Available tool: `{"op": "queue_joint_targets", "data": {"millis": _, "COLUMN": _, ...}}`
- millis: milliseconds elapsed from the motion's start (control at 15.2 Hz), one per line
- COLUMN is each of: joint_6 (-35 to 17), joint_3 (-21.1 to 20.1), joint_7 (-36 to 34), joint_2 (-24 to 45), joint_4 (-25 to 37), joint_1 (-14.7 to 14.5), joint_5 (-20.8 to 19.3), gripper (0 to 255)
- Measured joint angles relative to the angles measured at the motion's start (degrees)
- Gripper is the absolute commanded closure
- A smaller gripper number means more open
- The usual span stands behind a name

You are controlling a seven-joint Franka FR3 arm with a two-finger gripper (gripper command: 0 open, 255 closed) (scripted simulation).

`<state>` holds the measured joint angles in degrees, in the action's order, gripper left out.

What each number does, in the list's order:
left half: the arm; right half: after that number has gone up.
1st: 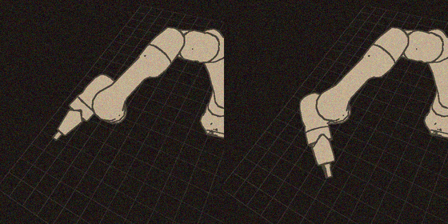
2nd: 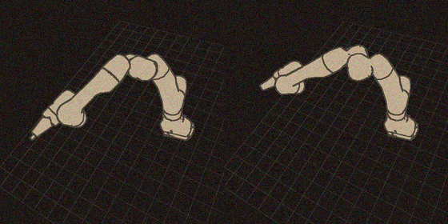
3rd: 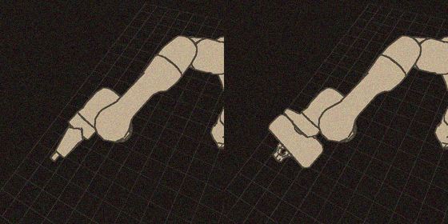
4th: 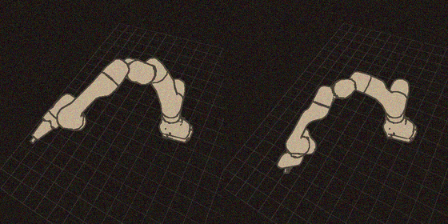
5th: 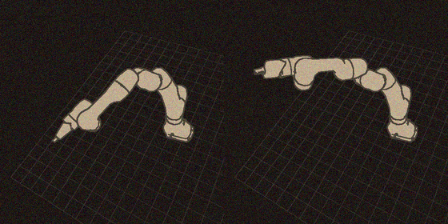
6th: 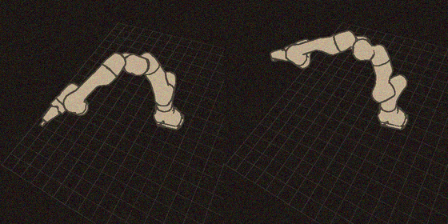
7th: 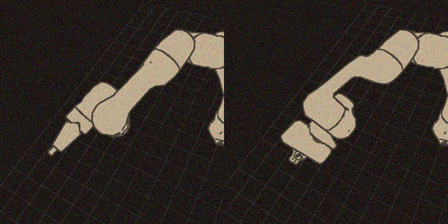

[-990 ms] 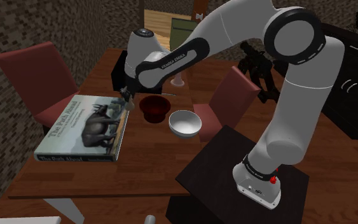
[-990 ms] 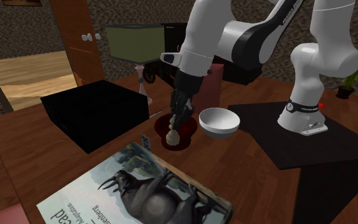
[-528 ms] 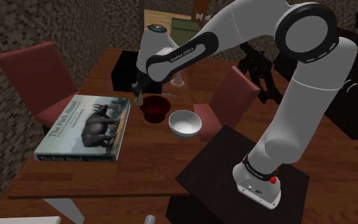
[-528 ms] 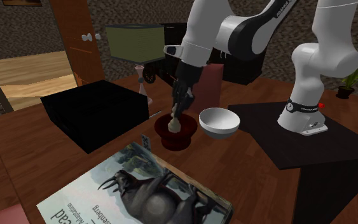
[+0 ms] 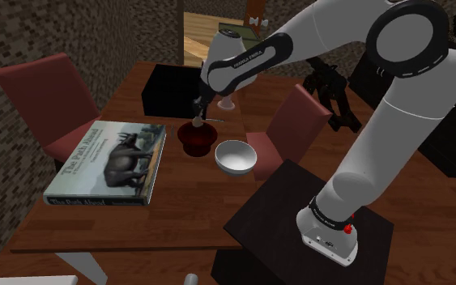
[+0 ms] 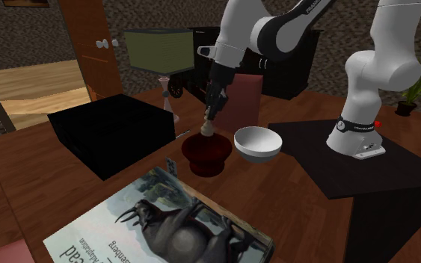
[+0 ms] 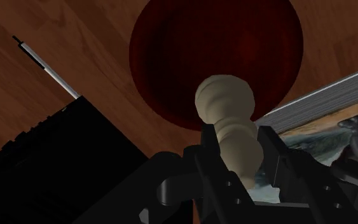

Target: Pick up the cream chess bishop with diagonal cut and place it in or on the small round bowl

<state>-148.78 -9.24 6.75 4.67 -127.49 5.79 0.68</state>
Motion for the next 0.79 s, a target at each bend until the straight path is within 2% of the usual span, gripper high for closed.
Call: {"op": "queue_joint_targets", "data": {"millis": 792, "joint_6": -8.17, "joint_3": 0.67, "joint_7": 0.73, "joint_2": 5.62, "joint_4": -2.64, "joint_1": 0.31, "joint_5": -0.79, "gripper": 255}}
